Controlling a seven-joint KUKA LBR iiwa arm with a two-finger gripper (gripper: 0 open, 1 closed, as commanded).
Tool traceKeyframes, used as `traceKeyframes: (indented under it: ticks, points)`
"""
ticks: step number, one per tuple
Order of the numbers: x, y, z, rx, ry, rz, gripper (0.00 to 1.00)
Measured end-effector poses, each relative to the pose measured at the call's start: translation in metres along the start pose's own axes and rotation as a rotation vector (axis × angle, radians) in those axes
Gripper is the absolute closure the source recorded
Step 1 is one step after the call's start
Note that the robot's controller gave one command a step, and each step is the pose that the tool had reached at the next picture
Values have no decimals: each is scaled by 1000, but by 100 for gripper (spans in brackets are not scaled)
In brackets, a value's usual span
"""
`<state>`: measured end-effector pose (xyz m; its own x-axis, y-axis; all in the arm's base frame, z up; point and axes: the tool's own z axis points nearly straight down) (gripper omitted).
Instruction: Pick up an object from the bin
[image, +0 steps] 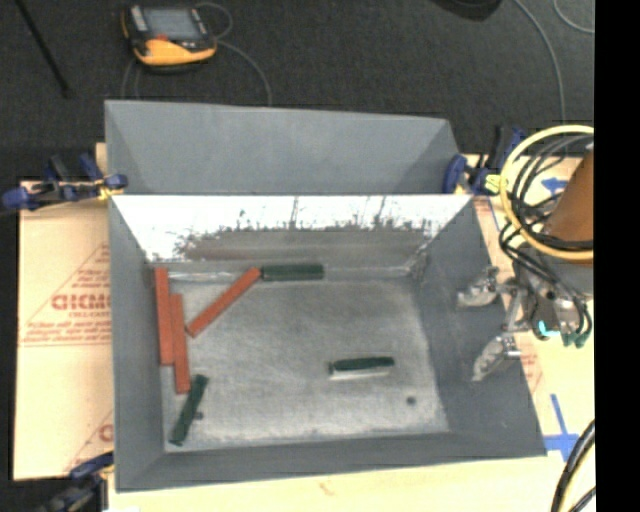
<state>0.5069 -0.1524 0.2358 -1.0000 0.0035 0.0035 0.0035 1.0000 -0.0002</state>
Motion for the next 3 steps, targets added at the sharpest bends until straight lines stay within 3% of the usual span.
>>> traceKeyframes:
  ticks: [1,2,3]
  points:
    - [-2,1,-4,2,-7,-3,0]
    - [9,16,60,3,-12,0,0]
    - [7,74,159,1,6,-163,100]
